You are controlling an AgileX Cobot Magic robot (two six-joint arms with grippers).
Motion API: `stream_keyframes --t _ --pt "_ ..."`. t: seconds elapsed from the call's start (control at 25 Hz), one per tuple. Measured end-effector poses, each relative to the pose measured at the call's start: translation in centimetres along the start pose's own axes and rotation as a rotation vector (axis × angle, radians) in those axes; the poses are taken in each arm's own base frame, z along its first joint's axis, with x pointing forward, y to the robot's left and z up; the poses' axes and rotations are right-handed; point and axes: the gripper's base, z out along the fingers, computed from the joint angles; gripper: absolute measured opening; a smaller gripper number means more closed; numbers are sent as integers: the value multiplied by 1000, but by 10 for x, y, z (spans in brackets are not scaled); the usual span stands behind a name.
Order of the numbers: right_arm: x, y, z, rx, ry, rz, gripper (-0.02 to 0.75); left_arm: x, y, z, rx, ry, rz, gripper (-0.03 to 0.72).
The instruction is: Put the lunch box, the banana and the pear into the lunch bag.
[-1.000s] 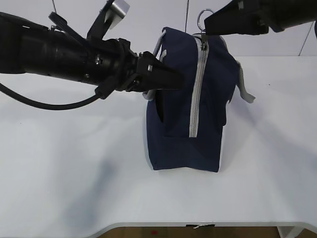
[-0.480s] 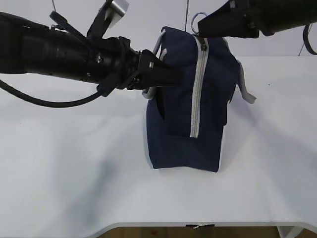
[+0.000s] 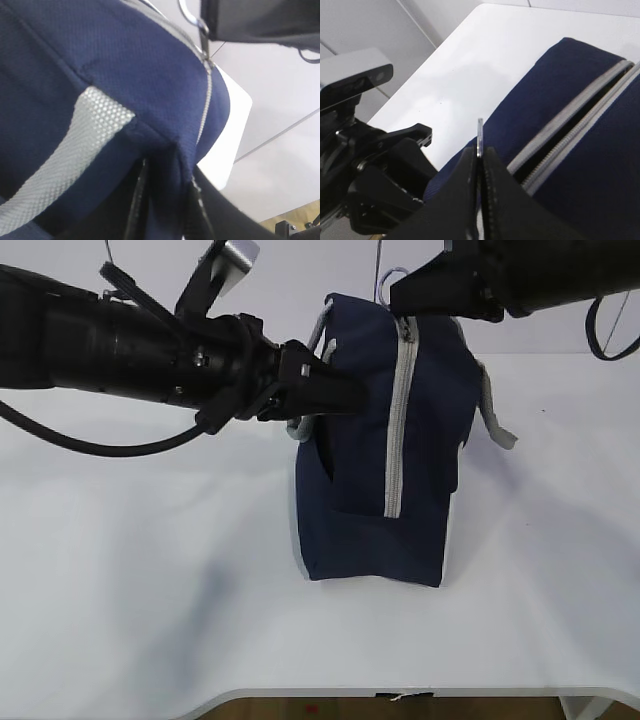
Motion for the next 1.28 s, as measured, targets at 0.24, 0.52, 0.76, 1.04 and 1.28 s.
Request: stream_keyframes --t 0.24,0.52,0.76,1.04,1.28 --pt "-10 -4 4 4 -20 -8 6 0 0 0 0 1 1 129" --pt "-12 -6 6 21 -28 -14 6 0 0 0 0 1 1 128" --pt "-12 -9 7 33 -31 -10 6 0 0 0 -1 2 3 128" --pt "-10 -13 12 37 -23 -2 6 0 0 0 1 4 4 102" --pt "-10 -14 12 45 -29 2 6 0 0 0 3 5 9 51"
